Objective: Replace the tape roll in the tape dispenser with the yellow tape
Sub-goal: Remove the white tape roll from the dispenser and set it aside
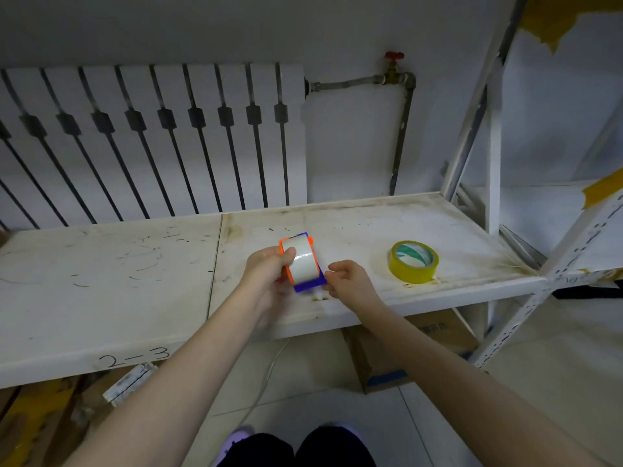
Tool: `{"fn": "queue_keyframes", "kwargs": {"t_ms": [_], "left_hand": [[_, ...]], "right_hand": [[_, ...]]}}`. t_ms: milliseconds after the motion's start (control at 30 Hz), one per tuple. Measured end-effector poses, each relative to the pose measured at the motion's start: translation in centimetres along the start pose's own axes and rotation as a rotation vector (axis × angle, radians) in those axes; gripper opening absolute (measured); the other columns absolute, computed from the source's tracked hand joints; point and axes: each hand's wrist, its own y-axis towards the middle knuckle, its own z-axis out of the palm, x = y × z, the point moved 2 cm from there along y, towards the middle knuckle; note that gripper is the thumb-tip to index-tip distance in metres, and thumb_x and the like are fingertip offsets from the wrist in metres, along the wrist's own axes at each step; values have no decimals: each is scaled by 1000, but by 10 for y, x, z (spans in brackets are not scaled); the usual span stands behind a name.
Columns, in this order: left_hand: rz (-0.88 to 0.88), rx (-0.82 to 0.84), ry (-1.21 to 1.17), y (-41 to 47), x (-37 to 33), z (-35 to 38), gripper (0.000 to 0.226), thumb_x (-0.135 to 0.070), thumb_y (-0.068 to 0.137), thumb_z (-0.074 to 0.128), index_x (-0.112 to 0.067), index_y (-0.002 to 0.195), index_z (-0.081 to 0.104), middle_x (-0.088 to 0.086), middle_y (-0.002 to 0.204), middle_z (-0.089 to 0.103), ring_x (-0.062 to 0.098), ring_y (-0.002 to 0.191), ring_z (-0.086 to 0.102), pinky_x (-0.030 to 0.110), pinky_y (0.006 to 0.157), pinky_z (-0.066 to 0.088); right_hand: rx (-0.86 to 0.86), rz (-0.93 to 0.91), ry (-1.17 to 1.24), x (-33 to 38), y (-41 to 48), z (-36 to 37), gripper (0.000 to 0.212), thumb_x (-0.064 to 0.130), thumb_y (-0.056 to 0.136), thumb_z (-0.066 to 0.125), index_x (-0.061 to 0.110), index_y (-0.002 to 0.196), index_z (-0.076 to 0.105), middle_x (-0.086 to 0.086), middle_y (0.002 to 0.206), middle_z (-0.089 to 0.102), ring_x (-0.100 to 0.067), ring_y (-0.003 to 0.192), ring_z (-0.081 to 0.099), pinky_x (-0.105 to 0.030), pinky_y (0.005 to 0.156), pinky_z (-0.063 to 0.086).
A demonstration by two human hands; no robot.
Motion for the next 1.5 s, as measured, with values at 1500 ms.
{"fn": "queue_keyframes", "kwargs": {"t_ms": [1500], "left_hand": [[258,-41,433,-51,-20,60,11,-17,96,48,-8,92,52,11,95,57,11,72,49,20,53,37]], "right_hand": [[-199,-372,-10,18,-47,-54,12,25,82,69,22,83,58,13,79,61,-7,78,63,-16,63,51]]}}
